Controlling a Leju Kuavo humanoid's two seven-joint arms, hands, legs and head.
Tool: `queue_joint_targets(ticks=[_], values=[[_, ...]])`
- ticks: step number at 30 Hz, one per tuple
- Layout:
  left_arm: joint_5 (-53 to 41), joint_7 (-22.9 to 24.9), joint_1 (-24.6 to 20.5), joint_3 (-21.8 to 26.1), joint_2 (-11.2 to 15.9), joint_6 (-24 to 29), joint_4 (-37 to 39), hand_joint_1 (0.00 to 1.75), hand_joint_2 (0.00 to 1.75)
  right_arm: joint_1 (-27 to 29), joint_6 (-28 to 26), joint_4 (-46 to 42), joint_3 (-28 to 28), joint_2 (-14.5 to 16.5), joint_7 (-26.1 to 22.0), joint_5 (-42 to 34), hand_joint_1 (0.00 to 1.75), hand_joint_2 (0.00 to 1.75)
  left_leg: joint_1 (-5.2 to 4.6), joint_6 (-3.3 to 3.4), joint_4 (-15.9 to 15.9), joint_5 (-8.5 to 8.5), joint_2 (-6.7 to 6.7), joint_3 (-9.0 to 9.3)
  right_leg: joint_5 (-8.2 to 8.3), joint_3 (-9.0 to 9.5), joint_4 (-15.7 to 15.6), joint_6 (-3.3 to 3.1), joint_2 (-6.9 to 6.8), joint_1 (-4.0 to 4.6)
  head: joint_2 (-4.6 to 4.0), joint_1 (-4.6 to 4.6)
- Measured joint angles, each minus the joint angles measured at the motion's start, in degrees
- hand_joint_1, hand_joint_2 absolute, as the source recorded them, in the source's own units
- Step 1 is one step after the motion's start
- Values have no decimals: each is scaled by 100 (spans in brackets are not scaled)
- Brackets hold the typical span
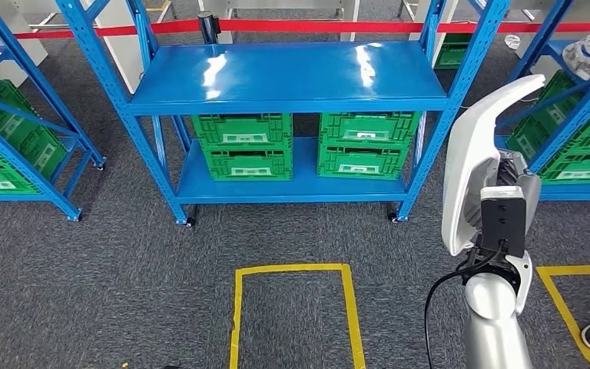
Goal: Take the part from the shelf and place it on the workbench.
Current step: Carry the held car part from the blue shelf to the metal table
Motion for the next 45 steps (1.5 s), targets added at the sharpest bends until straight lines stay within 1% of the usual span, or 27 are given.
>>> queue_joint_targets(ticks=[1,3,4,5,6,8,10,12,14,15,17,19,20,21,22,24,26,27,29,31,34,35,37,39,41,42,45], values=[[0,1,1,1,0,0,0,0,0,5,0,-3,-9,-1,2,-1,175,175,12,44,-17,88,16,-69,-226,-76,183,24,10,-2,0,9],[1,1,3,2,5,0,-3,0,0,12,8,-7,-25,-2,3,-9,175,175,8,93,-6,245,32,-252,-824,-261,869,58,19,-10,0,25],[2,2,7,2,7,2,-3,0,0,19,21,-8,-28,-2,-3,-20,175,175,3,97,11,318,36,-360,-1017,-326,1243,73,20,-10,0,27],[2,4,11,3,7,7,-2,0,0,27,39,-8,-29,-2,-13,-36,175,175,-1,97,33,384,40,-468,-1072,-332,1504,81,20,-10,0,27],[3,9,18,4,7,11,-2,0,0,33,61,-8,-30,-2,-25,-50,175,175,-2,89,62,444,43,-575,-1007,-252,1584,84,20,-10,0,28],[10,19,38,9,7,26,-1,0,0,25,99,-8,-30,-1,-48,-69,175,175,0,58,134,551,46,-774,-758,226,1130,68,19,-12,0,28],[37,25,64,26,7,48,-1,0,0,-11,117,-9,-29,10,-69,-76,175,175,-13,1,210,643,43,-929,-787,813,339,15,24,7,1,22],[56,29,90,49,4,66,1,0,0,-28,111,-12,-28,26,-93,-80,175,175,-23,-68,232,735,36,-986,-905,1012,-47,-63,36,33,1,21],[55,32,127,66,1,70,5,0,0,-18,107,-14,-28,43,-112,-83,175,175,-10,-141,211,800,26,-1004,-818,939,-76,-153,30,28,0,27],[55,36,147,73,-2,70,7,0,0,-14,109,-14,-28,53,-118,-86,175,175,-2,-179,260,712,17,-1046,-754,895,-82,-203,20,21,0,24],[53,37,173,84,-9,69,12,0,0,-6,112,-14,-28,73,-134,-93,175,175,20,-247,674,215,4,-1189,-613,767,-98,-276,4,-1,0,13],[46,38,170,85,-18,63,17,0,0,21,113,-14,-28,82,-147,-96,175,175,35,-295,1360,-320,2,-1326,-478,608,-93,-289,5,-4,0,3],[36,38,164,85,-19,58,17,0,0,44,113,-15,-28,84,-149,-95,175,175,40,-309,1640,-416,3,-1336,-407,519,-89,-281,5,-4,0,3],[22,37,159,85,-19,51,17,0,0,66,112,-16,-28,84,-150,-94,175,175,42,-314,1771,-380,3,-1274,-339,427,-83,-270,3,-4,0,2],[9,36,153,85,-17,43,15,0,0,88,111,-19,-28,84,-150,-91,175,175,44,-313,1734,-254,3,-1129,-270,330,-75,-256,2,-6,0,2],[-7,28,126,85,-15,34,8,0,0,116,111,-49,-28,84,-149,-84,175,175,46,-287,1117,-17,-3,-591,-146,172,-61,-216,2,-9,0,1],[-15,19,74,85,-14,29,-1,0,0,130,102,-116,-31,84,-149,-75,175,175,21,-232,322,-88,-25,-37,-38,90,-61,-158,-7,-4,0,4],[-25,19,53,85,-14,23,-2,0,0,134,98,-152,-32,85,-147,-69,175,175,4,-203,90,-162,-36,91,17,80,-75,-126,-15,-4,0,5],[-52,26,39,84,-17,-4,-1,0,0,151,98,-206,-32,89,-125,-39,175,175,-12,-121,-22,-137,-34,90,120,75,-120,-60,-19,-5,0,6],[-73,38,41,84,-18,-33,2,0,0,172,104,-236,-38,92,-79,4,175,175,5,-15,-46,-27,-1,18,-42,-1,-8,-5,1,-11,1,14],[-70,46,45,85,-17,-47,0,0,0,187,105,-251,-53,92,-36,71,175,175,11,79,-23,151,31,-180,-848,-285,957,33,16,-15,1,32],[-66,51,45,85,-21,-50,0,0,0,195,106,-254,-55,92,-30,88,175,175,5,83,-1,202,34,-269,-1012,-357,1328,40,17,-13,0,34],[-59,64,50,85,-32,-55,2,0,0,214,109,-261,-57,93,-23,108,175,175,0,75,65,290,41,-454,-928,-251,1561,37,17,-11,0,36],[-58,70,53,85,-43,-54,3,0,0,219,113,-279,-58,94,-22,112,175,175,2,48,146,353,45,-614,-676,216,1035,13,16,-11,0,37],[-58,70,50,85,-49,-52,2,0,0,208,117,-313,-57,97,-22,116,175,175,-14,-7,222,405,43,-728,-707,708,309,-40,24,8,1,35],[-58,69,49,85,-50,-52,2,0,0,204,119,-329,-57,99,-21,119,175,175,-21,-43,243,440,42,-765,-772,841,79,-73,29,19,1,33],[-58,69,58,85,-48,-52,3,0,0,207,147,-346,-60,102,-6,140,175,175,-20,-154,255,505,32,-828,-746,816,-47,-186,22,18,0,31]])
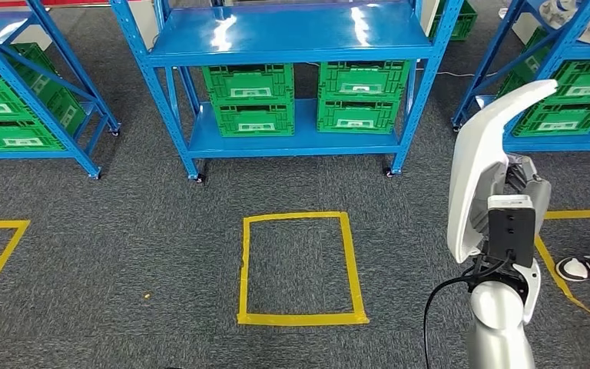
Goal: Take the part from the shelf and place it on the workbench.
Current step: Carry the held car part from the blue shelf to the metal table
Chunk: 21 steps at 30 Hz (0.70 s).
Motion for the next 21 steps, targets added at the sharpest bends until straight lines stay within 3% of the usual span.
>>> queue_joint_targets(ticks=[2,5,6,7,9,11,12,13,15,16,17,20,21], values=[[-2,-4,8,0,3,-2,1,0,0,-2,24,0,-3,14,7,26,175,175,15,-73,244,-289,-16,-106,106,-86,-19,-79,-17,-19,0,-12],[-20,-16,-6,0,2,-16,-1,0,0,2,44,0,-9,44,3,58,175,175,37,-148,1219,-993,-22,-344,270,-279,-5,-113,-25,-13,0,-26],[-27,-17,-13,0,2,-22,-2,0,0,4,50,-1,-12,48,5,70,175,175,37,-153,1458,-1053,-22,-354,327,-362,8,-112,-26,-7,0,-26],[-30,-15,-18,0,3,-26,-3,0,0,2,62,-3,-15,50,13,82,175,175,36,-146,1526,-991,-23,-283,384,-447,22,-109,-27,0,0,-26],[-24,-5,-36,0,4,-32,-6,0,0,-10,102,-23,-20,59,41,116,175,175,26,-91,1074,-674,-27,144,496,-600,45,-99,-24,14,0,-26],[-5,6,-72,0,10,-32,-14,0,0,-43,149,-67,-26,80,70,149,175,175,-5,-4,239,-627,-34,717,608,-692,42,-61,-23,24,0,-24],[8,8,-88,0,11,-31,-18,0,0,-66,170,-86,-29,94,83,162,175,175,-28,35,-62,-664,-43,891,667,-706,26,-33,-27,20,0,-23],[18,9,-99,0,12,-28,-21,0,0,-91,192,-99,-32,110,94,172,175,175,-49,67,-234,-711,-49,964,728,-711,0,2,-32,13,0,-31],[38,11,-99,2,3,-21,-20,0,0,-129,248,-104,-43,138,129,206,175,175,-50,133,-308,-602,-51,902,826,-717,-55,73,-34,4,0,-42],[51,14,-97,7,-2,-16,-20,0,0,-147,284,-105,-54,147,151,234,175,175,-34,174,-329,-529,-40,857,759,-756,-24,108,-24,4,0,-43],[71,17,-97,19,-8,-10,-20,0,0,-170,321,-105,-68,154,178,265,175,175,-15,213,-348,-442,-25,796,569,-823,107,139,-15,3,0,-32],[121,18,-108,54,-41,-2,-23,0,0,-265,421,-106,-96,166,260,371,175,175,-3,268,-328,-197,-2,511,-295,-1101,1127,205,-1,-14,0,-10],[134,17,-111,58,-59,-2,-23,0,0,-287,451,-107,-98,168,285,407,175,175,-3,266,-306,-120,1,394,-383,-1131,1458,221,0,-17,0,-9]])
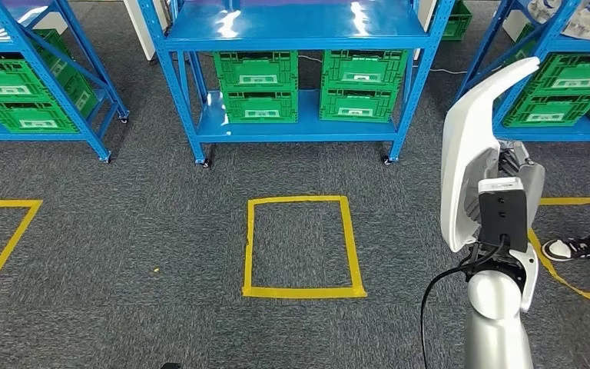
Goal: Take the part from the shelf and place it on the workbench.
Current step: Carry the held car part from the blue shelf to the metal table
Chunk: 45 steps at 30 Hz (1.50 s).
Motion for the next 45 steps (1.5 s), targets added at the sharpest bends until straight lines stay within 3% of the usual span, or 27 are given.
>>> queue_joint_targets(ticks=[2,4,6,7,9,10,12,14,15,17,19,21,22,23,25,27,29,31,32,34,36,37,39,40,42,43,45], values=[[26,-5,-3,13,-33,0,0,0,0,-30,58,-1,-2,9,38,62,175,175,11,-25,69,138,7,-245,222,190,160,18,0,-9,0,1],[43,-15,-9,33,-56,1,-4,0,0,-71,103,-14,-2,28,57,100,175,175,20,-77,174,249,7,-474,409,774,-445,30,0,-25,0,3],[47,-27,-21,53,-68,2,-10,0,0,-108,124,-41,-2,57,57,115,175,175,13,-144,266,339,-1,-608,230,1316,-1212,-23,19,-15,0,4],[50,-32,-27,63,-71,2,-14,0,0,-120,129,-51,-3,68,57,117,175,175,10,-180,278,392,-4,-634,135,1427,-1415,-67,30,1,0,5],[62,-42,-27,85,-75,2,-14,0,0,-130,135,-57,-4,80,57,125,175,175,23,-254,249,497,-16,-661,191,1358,-1469,-181,26,14,0,11],[72,-44,-20,93,-75,-1,-14,0,0,-136,138,-59,-4,87,57,129,175,175,33,-291,271,445,-22,-703,252,1297,-1469,-232,20,11,0,7],[91,-44,-4,112,-75,-56,-11,0,0,-142,151,-71,-7,105,57,145,175,175,51,-356,605,10,-32,-839,398,1140,-1488,-315,6,-9,1,-7],[96,-46,2,129,-77,-184,-9,0,0,-140,200,-87,-8,116,70,164,175,175,58,-402,1295,-529,-35,-984,538,965,-1492,-339,6,-8,1,-19],[95,-54,3,135,-77,-248,-9,0,0,-137,229,-92,-8,117,79,171,175,175,60,-411,1631,-622,-35,-1019,607,879,-1489,-335,7,-4,1,-19],[103,-79,6,143,-76,-314,-9,0,0,-115,265,-106,-10,117,89,180,175,175,57,-393,1928,-432,-42,-917,740,723,-1481,-314,21,6,0,-20],[117,-104,8,157,-73,-339,-10,0,0,-80,288,-155,-16,117,73,187,175,175,42,-303,1450,-187,-152,-428,868,589,-1472,-279,70,12,1,-19],[110,-111,14,167,-63,-355,-14,0,0,-58,310,-228,-22,123,46,188,175,175,21,-201,549,-343,-338,259,974,498,-1467,-229,125,18,1,-19],[100,-112,17,169,-58,-356,-16,0,0,-53,317,-257,-25,127,36,187,175,175,8,-176,228,-467,-390,467,1027,477,-1472,-200,151,13,0,-17],[88,-112,22,169,-56,-356,-17,0,0,-45,321,-276,-28,132,29,188,175,175,-5,-168,54,-539,-369,561,1081,463,-1489,-164,188,11,0,-19],[63,-107,33,169,-64,-356,-15,0,0,1,325,-296,-40,133,20,192,175,175,12,-137,-27,-489,-248,546,1139,428,-1493,-93,246,7,0,-15],[44,-100,41,169,-69,-364,-15,0,0,65,327,-313,-61,132,-1,197,175,175,45,-66,-62,-399,-111,519,902,270,-1177,-31,189,6,0,10],[38,-93,45,169,-65,-383,-15,0,0,133,330,-321,-77,131,-39,187,175,175,40,-24,-46,-335,21,432,454,-24,-445,25,102,-10,0,34],[26,-80,56,169,-65,-409,-14,0,0,215,338,-321,-86,125,-86,163,175,175,39,-31,-11,-291,151,331,221,-165,75,71,72,-25,0,37],[7,-63,63,169,-68,-426,-12,0,0,249,342,-321,-91,120,-113,147,175,175,42,-39,19,-279,217,284,254,-69,28,85,50,-33,1,38],[-53,-18,72,169,-76,-470,-10,0,0,280,345,-324,-93,104,-159,123,175,175,47,-70,111,-282,347,204,464,414,-631,97,-97,-43,1,40],[-109,11,78,169,-75,-520,-12,0,0,288,340,-340,-94,91,-175,105,175,175,23,-131,210,-319,445,132,570,790,-1231,38,-282,-29,0,38],[-130,17,80,169,-73,-545,-13,0,0,299,335,-355,-99,83,-171,95,175,175,8,-167,239,-335,486,126,567,852,-1349,-10,-323,-18,0,35],[-172,42,86,169,-70,-605,-12,0,0,325,333,-389,-125,58,-144,71,175,175,7,-239,238,-336,558,146,592,823,-1361,-120,-228,-4,0,28],[-196,65,90,169,-71,-648,-11,0,0,335,342,-408,-142,45,-126,63,175,175,19,-282,252,-349,515,154,618,812,-1376,-162,-183,-8,0,27],[-278,150,113,158,-71,-776,-9,0,0,347,391,-438,-167,32,-89,56,175,175,41,-354,499,-545,263,50,675,787,-1405,-238,-91,-33,0,21],[-338,213,132,141,-71,-862,-7,0,0,356,428,-446,-172,28,-73,55,175,175,49,-377,792,-734,110,-74,694,770,-1409,-262,-43,-40,0,15],[-482,355,182,74,-70,-1013,1,0,0,387,504,-449,-176,13,-53,53,175,175,52,-385,1532,-1099,-9,-388,725,725,-1408,-283,77,-37,0,9]])
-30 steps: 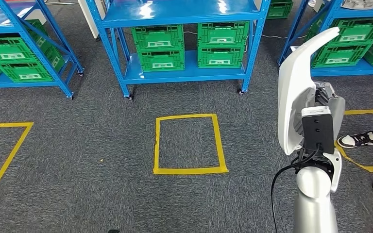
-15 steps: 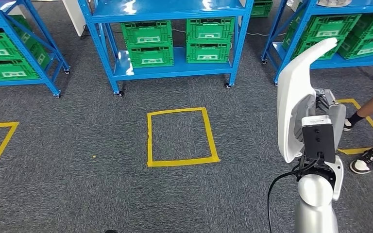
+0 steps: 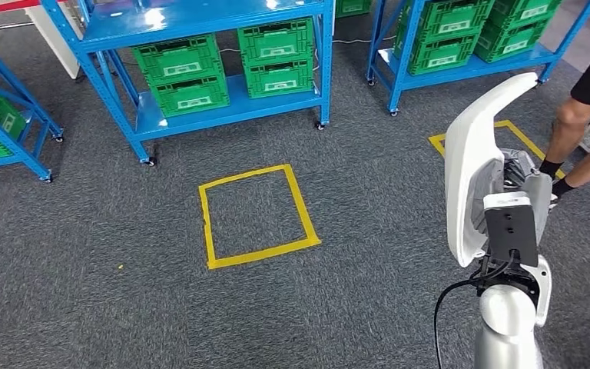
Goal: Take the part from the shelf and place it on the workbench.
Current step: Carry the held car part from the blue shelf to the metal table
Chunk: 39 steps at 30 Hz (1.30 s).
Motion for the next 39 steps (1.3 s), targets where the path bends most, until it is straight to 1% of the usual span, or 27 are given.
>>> queue_joint_targets(ticks=[1,2,3,4,5,7,8,10,12,14,16,17,18,19,21,22,23,25,27,29,31,32,33,34,36,38,39], values=[[-66,61,24,-42,3,-45,4,0,0,21,28,1,-1,-13,2,-1,175,175,0,4,229,-60,-9,-99,15,-20,1,2,68,3,0,-1],[-118,113,45,-82,8,-67,8,0,0,40,51,1,-2,-28,-1,-3,175,175,0,16,252,-6,-16,-104,31,-35,3,11,137,5,0,-1],[-155,152,58,-115,19,-69,9,0,0,54,72,2,-2,-46,-6,-10,175,175,0,35,40,154,-36,4,45,-44,4,24,207,6,0,-1],[-171,175,64,-138,36,-51,9,0,0,60,92,2,-2,-64,-13,-26,175,175,0,63,-345,368,-106,196,58,-48,5,40,272,4,0,-2],[-164,185,65,-154,57,-16,9,0,0,55,119,3,-2,-83,-21,-66,175,175,2,96,-756,524,-257,391,74,-57,6,64,331,4,1,0],[-106,169,61,-167,91,75,8,0,0,6,198,28,2,-125,-36,-201,175,175,-10,145,-1284,677,-483,619,115,-91,2,132,446,-10,0,1],[-74,151,58,-169,100,112,7,0,0,-27,231,51,5,-149,-43,-271,175,175,-24,167,-1346,669,-518,633,143,-111,-12,177,505,-21,0,-1],[-49,123,49,-168,101,164,5,0,0,-77,263,104,9,-205,-55,-354,175,175,-27,231,-1390,731,-381,649,198,-141,-50,265,589,-37,0,-2],[-53,101,42,-168,95,195,1,0,0,-118,266,154,13,-266,-68,-384,175,175,0,311,-1460,810,-231,665,75,-247,121,322,392,-12,0,25],[-72,69,45,-169,69,203,-1,0,0,-146,262,223,32,-308,-80,-400,175,175,1,351,-1478,845,-76,637,-297,-530,741,359,87,8,0,56],[-115,26,50,-176,20,203,2,0,0,-114,260,338,60,-343,-87,-422,175,175,-9,360,-1445,842,91,596,-578,-809,1408,393,-10,8,0,61],[-141,9,47,-182,-9,206,4,0,0,-86,259,401,71,-361,-91,-440,175,175,-11,362,-1426,838,170,577,-579,-824,1498,400,-26,8,0,61],[-166,-1,43,-188,-39,210,7,0,0,-63,255,454,79,-377,-96,-460,175,175,-13,360,-1405,830,249,562,-482,-717,1353,399,-49,9,0,61],[-186,-2,39,-196,-70,213,10,0,0,-49,248,487,82,-386,-106,-481,175,175,-14,353,-1383,817,321,554,-327,-501,1004,389,-112,13,0,62],[-232,9,33,-222,-116,216,17,0,0,-41,223,528,89,-398,-139,-528,175,175,-34,317,-1330,777,446,549,-107,-71,248,324,-354,42,0,60],[-252,22,30,-237,-128,219,20,0,0,-35,204,543,92,-403,-158,-555,175,175,-47,289,-1313,759,495,554,-63,41,40,285,-435,61,0,58],[-277,37,27,-252,-135,223,22,0,0,-26,180,559,93,-416,-184,-589,175,175,-60,259,-1308,748,543,562,-60,67,-35,245,-461,77,1,56],[-312,65,24,-274,-140,236,26,0,0,5,136,595,95,-455,-245,-671,175,175,-63,198,-1329,735,616,578,-18,53,-45,181,-340,72,1,54],[-326,87,32,-288,-122,275,28,0,0,33,115,631,93,-490,-319,-764,175,175,-51,123,-1184,598,443,528,30,47,-86,111,-235,33,0,44],[-319,111,47,-291,-75,339,31,0,0,36,114,695,103,-504,-390,-855,175,175,-31,68,-579,246,126,289,69,30,-108,59,-124,11,0,33],[-291,121,59,-291,-8,410,38,0,0,25,124,796,138,-516,-448,-942,175,175,-18,54,135,-44,-2,-30,91,0,-104,44,16,11,0,31],[-258,113,60,-290,29,455,40,0,0,15,133,850,158,-520,-469,-988,175,175,-14,53,265,-37,-13,-97,99,-11,-99,48,93,10,0,31],[-198,82,57,-283,68,510,42,0,0,-4,146,904,177,-524,-479,-1030,175,175,-11,58,170,81,-25,-61,108,-19,-92,57,170,8,0,30],[-116,34,52,-264,104,567,41,0,0,-30,157,953,195,-526,-482,-1069,175,175,-4,70,-142,285,-63,77,117,-24,-84,69,247,6,0,30],[201,-118,40,-172,166,587,39,0,0,-95,174,1042,233,-532,-480,-1160,175,175,11,105,-941,627,-285,436,138,-42,-69,110,389,5,0,30],[965,-313,15,110,206,270,39,0,0,-119,173,1110,261,-554,-480,-1315,175,175,3,150,-1319,724,-420,601,178,-78,-76,188,510,6,0,32],[1522,-419,-2,364,216,38,41,0,0,-83,152,1127,268,-577,-479,-1419,175,175,-13,177,-1330,729,-389,608,205,-95,-93,238,565,5,0,32]])
